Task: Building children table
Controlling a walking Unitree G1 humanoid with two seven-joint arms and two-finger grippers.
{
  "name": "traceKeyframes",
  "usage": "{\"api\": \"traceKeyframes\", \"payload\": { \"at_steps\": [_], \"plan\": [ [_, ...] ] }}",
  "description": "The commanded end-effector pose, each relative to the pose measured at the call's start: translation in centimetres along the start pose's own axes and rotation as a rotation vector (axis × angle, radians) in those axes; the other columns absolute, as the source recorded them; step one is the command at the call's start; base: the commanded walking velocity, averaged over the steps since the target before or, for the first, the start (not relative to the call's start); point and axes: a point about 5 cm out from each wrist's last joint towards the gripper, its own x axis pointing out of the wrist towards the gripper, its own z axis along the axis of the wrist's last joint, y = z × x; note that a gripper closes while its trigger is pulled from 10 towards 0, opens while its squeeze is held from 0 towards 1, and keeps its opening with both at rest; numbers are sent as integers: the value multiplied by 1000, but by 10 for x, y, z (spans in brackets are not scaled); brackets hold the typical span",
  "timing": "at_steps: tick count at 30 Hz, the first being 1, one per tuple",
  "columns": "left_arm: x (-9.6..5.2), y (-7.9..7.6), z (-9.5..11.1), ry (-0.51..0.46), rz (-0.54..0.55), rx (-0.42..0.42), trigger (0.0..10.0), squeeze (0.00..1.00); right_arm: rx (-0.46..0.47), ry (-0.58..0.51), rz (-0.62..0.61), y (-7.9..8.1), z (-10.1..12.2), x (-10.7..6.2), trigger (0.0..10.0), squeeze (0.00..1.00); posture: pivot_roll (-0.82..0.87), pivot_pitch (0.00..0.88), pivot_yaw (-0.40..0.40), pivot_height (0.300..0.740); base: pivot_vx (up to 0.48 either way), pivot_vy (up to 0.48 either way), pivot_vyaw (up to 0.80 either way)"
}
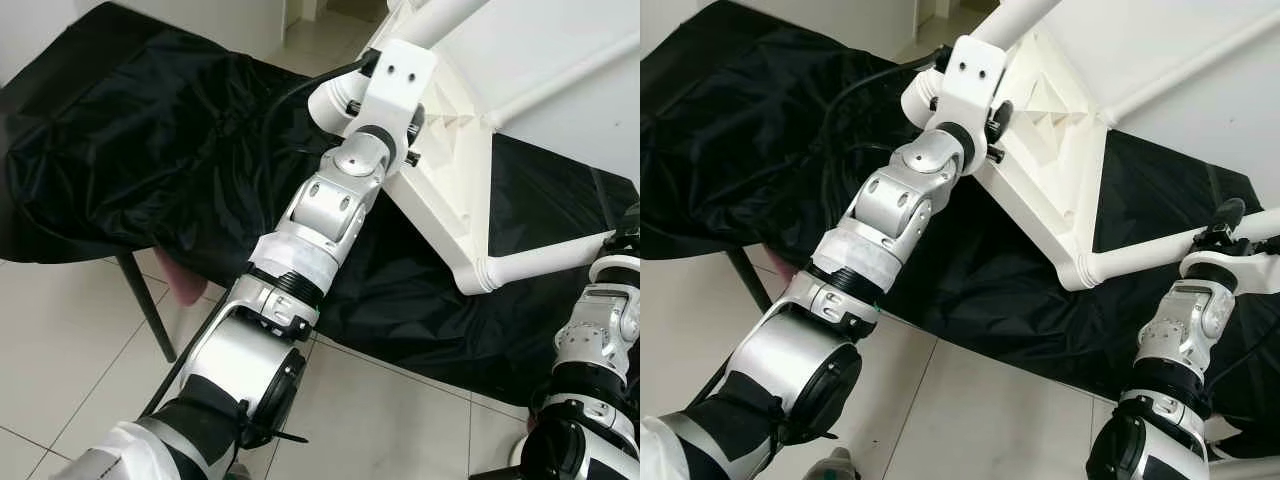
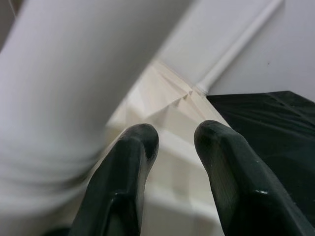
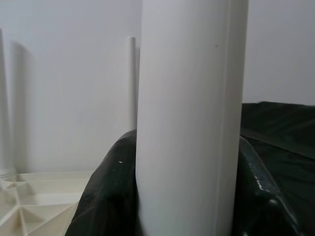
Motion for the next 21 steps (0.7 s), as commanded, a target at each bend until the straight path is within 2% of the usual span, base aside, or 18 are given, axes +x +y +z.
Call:
{"api": "traceKeyframes", "payload": {
  "at_steps": [1,7,10,12,14,18,21],
  "plan": [
    [-2,-41,-5,18,-114,-85,10000,0,-13,369,-447,-100,-69,-80,0,0,189,168,-10,740,0,0,0],
    [-3,-44,-6,23,-132,-98,10000,0,16,350,-429,-104,-64,-79,0,0,193,171,-11,740,0,0,0],
    [-7,-54,-13,44,-181,-98,10000,0,37,322,-295,-99,-52,-67,0,0,185,174,-3,740,0,0,0],
    [-7,-57,-14,48,-193,-99,10000,0,31,320,-281,-98,-50,-65,0,0,184,177,-1,740,0,0,0],
    [-8,-59,-14,49,-201,-99,10000,0,46,317,-293,-100,-48,-64,0,0,184,177,-1,740,0,0,0],
    [-12,-77,-1,-6,-332,-131,10000,0,49,323,-339,-116,-45,-68,0,0,193,184,0,740,0,0,0],
    [-14,-81,2,-18,-361,-133,10000,0,48,326,-347,-119,-45,-70,0,0,196,185,0,740,0,0,0]
  ]
}}
